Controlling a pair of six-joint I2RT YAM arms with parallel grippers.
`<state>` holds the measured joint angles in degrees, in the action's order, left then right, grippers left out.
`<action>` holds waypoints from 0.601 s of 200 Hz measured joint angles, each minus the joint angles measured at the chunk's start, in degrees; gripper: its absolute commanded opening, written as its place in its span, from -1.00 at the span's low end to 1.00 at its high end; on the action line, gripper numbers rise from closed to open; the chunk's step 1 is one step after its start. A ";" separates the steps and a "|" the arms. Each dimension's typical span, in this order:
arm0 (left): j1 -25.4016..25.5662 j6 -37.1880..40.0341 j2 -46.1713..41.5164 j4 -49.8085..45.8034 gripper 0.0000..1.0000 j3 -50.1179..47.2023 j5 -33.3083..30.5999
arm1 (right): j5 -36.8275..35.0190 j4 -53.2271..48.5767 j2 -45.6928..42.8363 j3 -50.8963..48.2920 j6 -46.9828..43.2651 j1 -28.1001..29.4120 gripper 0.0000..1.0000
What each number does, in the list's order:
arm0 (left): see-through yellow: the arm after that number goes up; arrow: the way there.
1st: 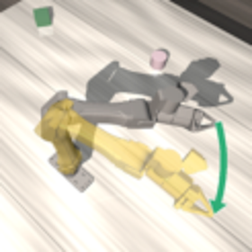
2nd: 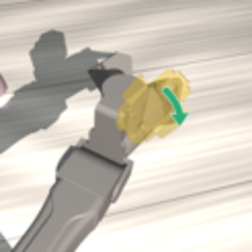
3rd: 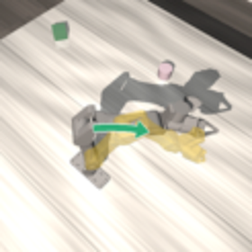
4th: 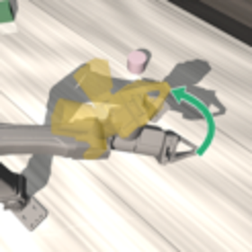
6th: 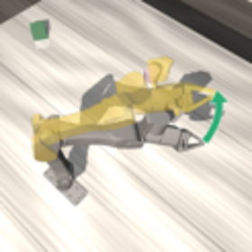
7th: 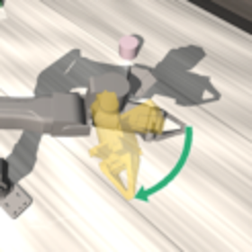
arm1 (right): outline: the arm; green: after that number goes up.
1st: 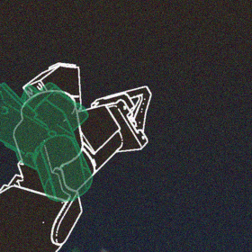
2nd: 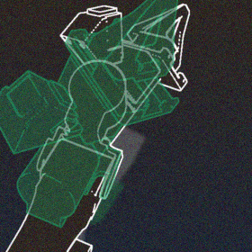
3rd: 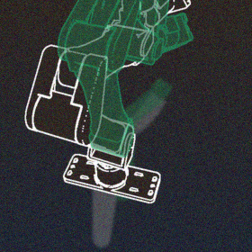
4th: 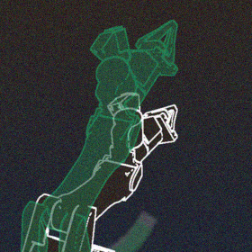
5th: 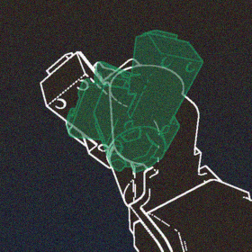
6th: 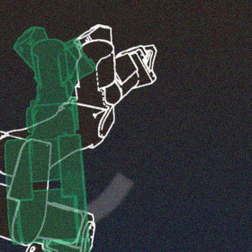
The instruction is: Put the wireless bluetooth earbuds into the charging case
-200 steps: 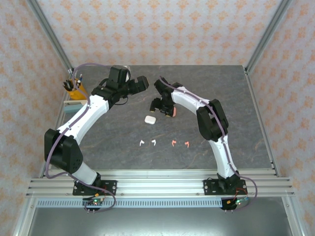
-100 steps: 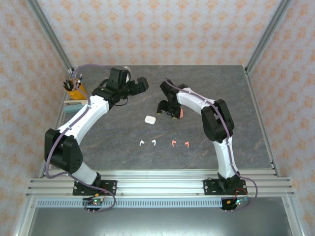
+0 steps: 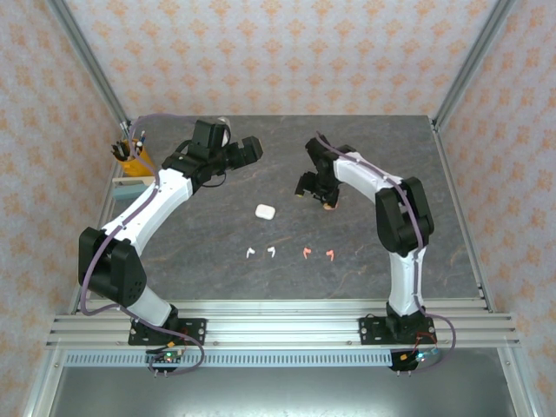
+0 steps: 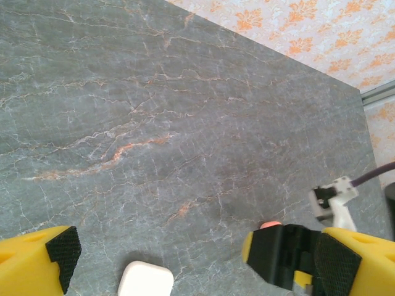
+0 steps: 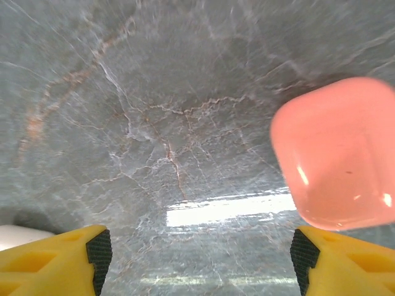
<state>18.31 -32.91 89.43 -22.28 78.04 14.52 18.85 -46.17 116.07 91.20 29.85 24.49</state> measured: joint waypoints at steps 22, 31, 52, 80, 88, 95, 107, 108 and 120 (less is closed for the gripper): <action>0.00 0.02 0.00 -0.02 1.00 0.00 0.00 | 0.13 0.39 -2.27 0.09 0.15 -2.78 0.56; 0.00 0.02 0.00 -0.02 1.00 0.00 0.00 | -0.04 0.33 -2.58 0.44 0.15 -4.17 0.57; 0.00 0.02 0.00 -0.04 1.00 0.00 0.00 | -1.33 -0.37 -2.01 2.40 0.13 -7.23 0.57; 0.00 0.02 0.00 -0.02 1.00 0.00 0.00 | -2.84 -1.60 1.44 6.88 -0.33 -9.14 0.57; 0.00 0.02 0.00 -0.04 1.00 0.00 0.00 | -3.21 -1.79 2.89 8.00 -0.52 -9.18 0.57; 0.00 0.02 0.00 -0.04 1.00 0.00 0.00 | -3.58 -2.14 4.22 8.87 -0.72 -9.16 0.57; 0.00 0.02 0.00 -0.04 1.00 0.00 0.00 | -4.00 -2.67 6.40 10.12 -0.98 -9.03 0.57; 0.00 0.02 0.00 -0.04 1.00 0.00 0.00 | -4.04 -2.69 6.62 10.19 -0.98 -9.03 0.57; 0.00 0.02 0.00 -0.04 1.00 0.00 0.00 | -4.20 -3.19 8.48 10.86 -1.20 -8.90 0.57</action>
<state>18.31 -32.88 89.43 -22.33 78.04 14.52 14.66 -49.36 124.55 102.06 28.64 15.59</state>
